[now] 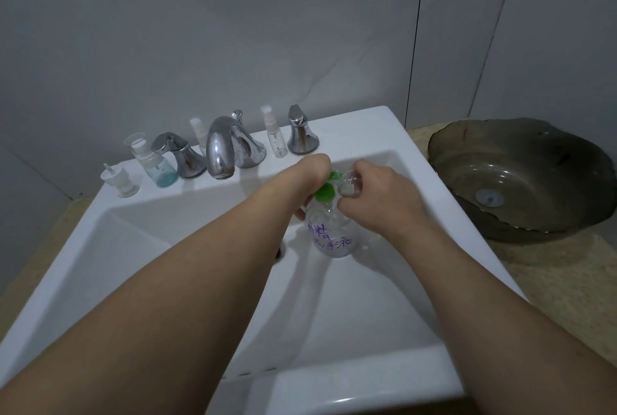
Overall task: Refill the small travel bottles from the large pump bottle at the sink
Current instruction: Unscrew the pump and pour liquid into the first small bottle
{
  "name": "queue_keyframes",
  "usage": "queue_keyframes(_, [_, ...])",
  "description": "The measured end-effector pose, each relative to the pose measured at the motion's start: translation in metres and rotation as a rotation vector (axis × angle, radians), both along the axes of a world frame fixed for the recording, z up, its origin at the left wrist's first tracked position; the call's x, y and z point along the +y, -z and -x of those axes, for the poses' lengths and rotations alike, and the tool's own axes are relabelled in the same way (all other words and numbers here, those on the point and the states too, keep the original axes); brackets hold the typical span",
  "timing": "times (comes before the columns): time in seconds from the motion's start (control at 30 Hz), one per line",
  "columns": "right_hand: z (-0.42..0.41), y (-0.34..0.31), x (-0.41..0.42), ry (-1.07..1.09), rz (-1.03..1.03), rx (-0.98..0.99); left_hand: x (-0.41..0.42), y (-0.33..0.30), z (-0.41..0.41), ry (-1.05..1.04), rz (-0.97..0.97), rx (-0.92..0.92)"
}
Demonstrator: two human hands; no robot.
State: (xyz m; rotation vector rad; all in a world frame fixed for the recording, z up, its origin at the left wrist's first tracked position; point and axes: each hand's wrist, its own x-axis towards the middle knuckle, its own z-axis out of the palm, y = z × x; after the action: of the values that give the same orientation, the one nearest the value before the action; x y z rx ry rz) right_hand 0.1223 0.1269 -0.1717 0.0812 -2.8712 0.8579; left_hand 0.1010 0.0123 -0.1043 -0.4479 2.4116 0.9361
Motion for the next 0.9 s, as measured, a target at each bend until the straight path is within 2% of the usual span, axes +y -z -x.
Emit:
queue_keyframes(0.3, [0.0, 0.0, -0.002, 0.003, 0.007, 0.041, -0.008, -0.008, 0.005, 0.048, 0.034, -0.048])
queue_keyframes(0.67, [0.002, 0.003, 0.002, -0.004, -0.01, -0.011, 0.004, 0.004, 0.002, -0.078, -0.027, -0.027])
queue_keyframes(0.9, [0.004, 0.006, 0.001, 0.003, -0.018, -0.03, 0.004, 0.006, 0.004, -0.064, -0.028, -0.028])
